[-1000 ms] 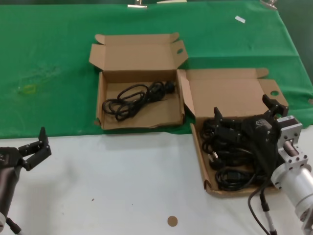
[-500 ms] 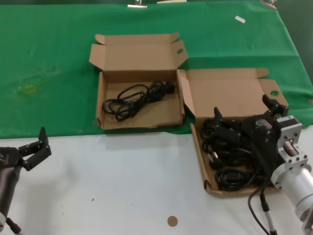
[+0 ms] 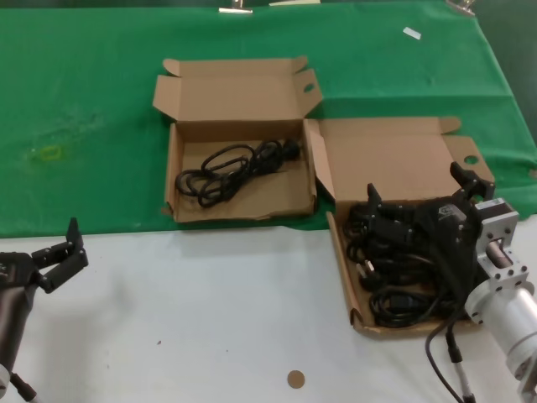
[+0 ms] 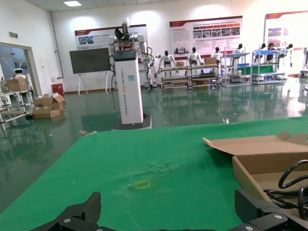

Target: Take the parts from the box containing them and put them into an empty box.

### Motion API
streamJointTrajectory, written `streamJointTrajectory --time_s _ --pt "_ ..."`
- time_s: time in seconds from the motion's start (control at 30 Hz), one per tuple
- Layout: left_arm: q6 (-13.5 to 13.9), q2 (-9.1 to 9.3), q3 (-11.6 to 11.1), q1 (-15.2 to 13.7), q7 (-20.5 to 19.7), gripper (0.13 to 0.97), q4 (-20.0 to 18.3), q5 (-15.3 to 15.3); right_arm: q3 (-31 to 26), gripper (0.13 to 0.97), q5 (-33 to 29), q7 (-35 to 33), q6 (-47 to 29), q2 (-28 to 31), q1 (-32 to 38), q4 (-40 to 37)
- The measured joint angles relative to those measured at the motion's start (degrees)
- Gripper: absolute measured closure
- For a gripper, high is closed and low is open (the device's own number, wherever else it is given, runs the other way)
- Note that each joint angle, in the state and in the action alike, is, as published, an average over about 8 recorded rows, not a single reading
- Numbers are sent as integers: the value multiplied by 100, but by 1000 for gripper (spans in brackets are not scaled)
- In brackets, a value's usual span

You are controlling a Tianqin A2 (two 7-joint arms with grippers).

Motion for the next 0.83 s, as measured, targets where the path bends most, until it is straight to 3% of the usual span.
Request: streamJointTrajectory --time_s 0.83 --pt "0 0 0 0 0 132 0 0 0 129 0 0 0 0 0 0"
